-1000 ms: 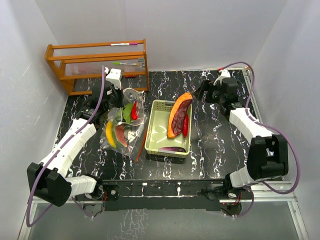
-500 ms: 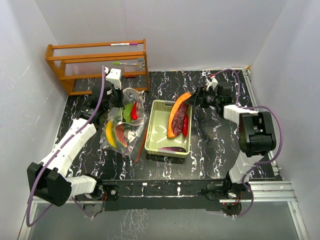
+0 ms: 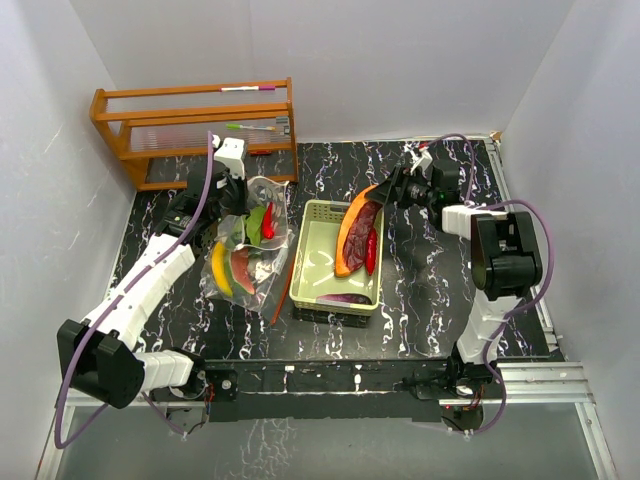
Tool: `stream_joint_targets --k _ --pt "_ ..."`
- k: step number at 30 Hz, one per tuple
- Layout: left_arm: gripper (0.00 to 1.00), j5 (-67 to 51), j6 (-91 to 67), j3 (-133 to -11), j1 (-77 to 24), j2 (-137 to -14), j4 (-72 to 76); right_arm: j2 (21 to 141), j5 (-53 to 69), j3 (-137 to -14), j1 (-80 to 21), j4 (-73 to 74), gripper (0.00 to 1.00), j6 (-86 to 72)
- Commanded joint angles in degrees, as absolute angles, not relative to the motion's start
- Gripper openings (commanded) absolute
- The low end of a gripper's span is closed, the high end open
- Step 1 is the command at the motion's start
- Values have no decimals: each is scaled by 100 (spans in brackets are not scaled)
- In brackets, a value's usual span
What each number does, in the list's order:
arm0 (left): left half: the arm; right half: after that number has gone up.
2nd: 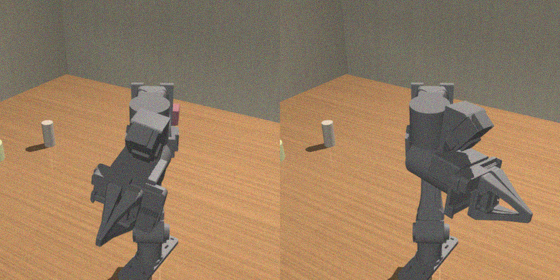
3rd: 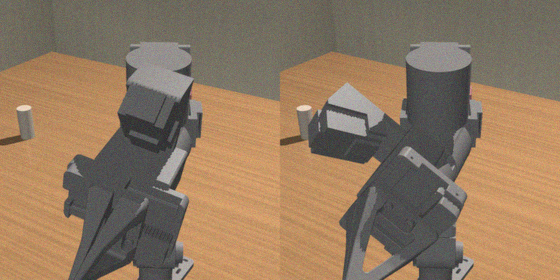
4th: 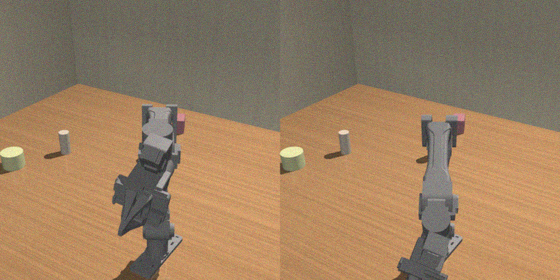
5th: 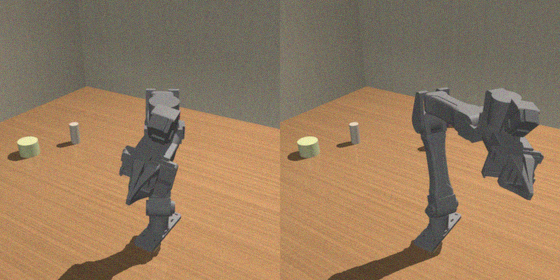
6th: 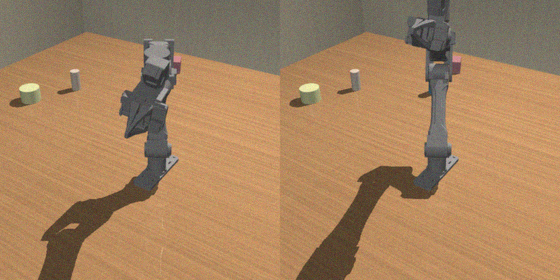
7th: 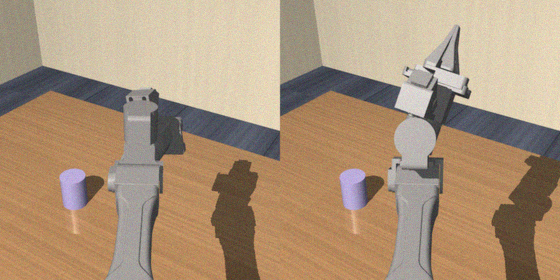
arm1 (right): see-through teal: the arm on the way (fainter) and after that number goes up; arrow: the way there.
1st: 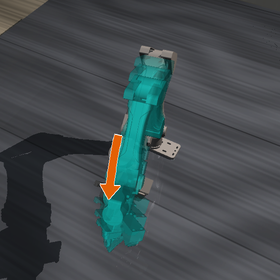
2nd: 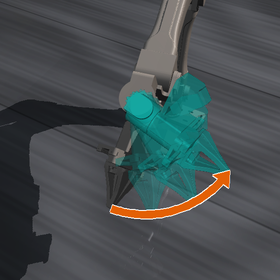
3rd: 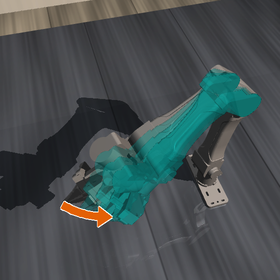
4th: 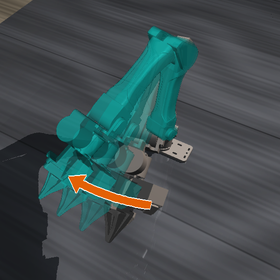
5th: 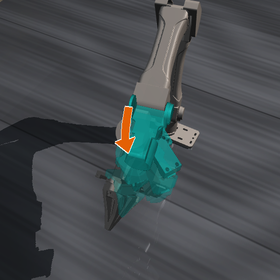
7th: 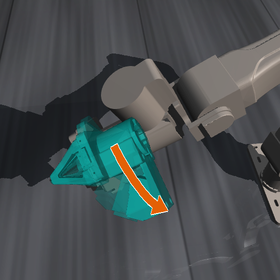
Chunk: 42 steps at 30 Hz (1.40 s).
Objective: Place the food in the zip-top bag and seal the zipper
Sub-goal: Pick up the fake food from the bin, then place the fake food in the zipper food storage bag.
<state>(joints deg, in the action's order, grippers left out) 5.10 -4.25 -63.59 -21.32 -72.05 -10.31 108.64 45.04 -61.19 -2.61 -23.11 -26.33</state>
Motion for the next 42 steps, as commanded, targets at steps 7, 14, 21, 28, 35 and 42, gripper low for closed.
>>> stream_joint_targets --k 7,14,21,28,35,42 --pt "0 560 -387 -6341 -2145 -7129 -879 11083 4757 -6529 -296 -3120 59 -2947" --pt "0 565 -389 -6303 -2145 -7085 -862 10689 4685 -6454 -297 -3138 29 -3076" --pt "0 571 -404 -6311 -2145 -7030 -844 9943 4553 -6444 -313 -3002 8 -3367" --pt "0 448 -498 -6382 -2145 -7005 -835 8726 4176 -6339 -334 -2253 8 -3341" --pt "0 290 -643 -6383 -2145 -7062 -750 7641 3751 -6213 -568 -2265 8 -3843" --pt "0 143 -737 -6414 -2145 -7030 -729 7054 2240 -6113 -1795 -2696 8 -3859"
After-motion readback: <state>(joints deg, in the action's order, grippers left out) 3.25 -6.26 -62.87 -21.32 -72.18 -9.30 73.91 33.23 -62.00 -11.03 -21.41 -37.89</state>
